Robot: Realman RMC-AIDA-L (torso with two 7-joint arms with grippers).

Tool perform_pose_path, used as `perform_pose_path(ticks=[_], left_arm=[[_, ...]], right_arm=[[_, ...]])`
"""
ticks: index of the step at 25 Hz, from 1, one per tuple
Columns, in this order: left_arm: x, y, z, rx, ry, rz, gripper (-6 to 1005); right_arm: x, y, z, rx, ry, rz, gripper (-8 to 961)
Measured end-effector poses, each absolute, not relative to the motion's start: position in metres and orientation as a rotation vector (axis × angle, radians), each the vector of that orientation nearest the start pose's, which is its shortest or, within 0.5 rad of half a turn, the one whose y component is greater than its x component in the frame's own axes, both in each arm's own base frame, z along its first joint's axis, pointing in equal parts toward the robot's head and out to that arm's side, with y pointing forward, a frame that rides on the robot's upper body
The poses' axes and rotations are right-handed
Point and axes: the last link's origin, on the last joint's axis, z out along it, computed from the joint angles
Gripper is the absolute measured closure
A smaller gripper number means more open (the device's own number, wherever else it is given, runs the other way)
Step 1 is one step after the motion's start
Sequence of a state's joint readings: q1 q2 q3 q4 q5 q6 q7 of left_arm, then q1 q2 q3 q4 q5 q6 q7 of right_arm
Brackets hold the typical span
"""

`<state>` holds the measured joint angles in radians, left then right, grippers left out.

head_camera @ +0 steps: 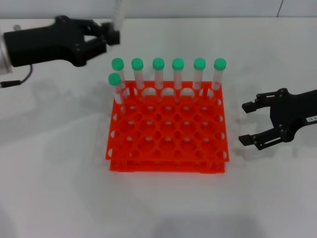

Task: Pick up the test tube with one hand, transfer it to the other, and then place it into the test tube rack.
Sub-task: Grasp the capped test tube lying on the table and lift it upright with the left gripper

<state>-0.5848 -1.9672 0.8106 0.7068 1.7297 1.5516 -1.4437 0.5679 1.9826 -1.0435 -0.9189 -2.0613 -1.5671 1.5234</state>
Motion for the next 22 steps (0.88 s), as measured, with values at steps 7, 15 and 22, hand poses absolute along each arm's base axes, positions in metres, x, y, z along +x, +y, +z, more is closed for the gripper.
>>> perform_pose_path(ticks=[7,15,22], left_arm=[[-0.206,0.381,0.037,-2.818,-0.484,-0.714,805],[-0.190,0.386,0.026,-2.943,-0.504,-0.582,806],[-0.188,0.386,0.021,-2.971,-0.516,-0.538,806]], right_arm=[[0.229,0.352,0.022,-2.963,0.254,0.220,84],[0.230,0.353,0.020,-2.948,0.250,0.222,84],[0.230,0.353,0.021,-2.943,0.253,0.223,84]])
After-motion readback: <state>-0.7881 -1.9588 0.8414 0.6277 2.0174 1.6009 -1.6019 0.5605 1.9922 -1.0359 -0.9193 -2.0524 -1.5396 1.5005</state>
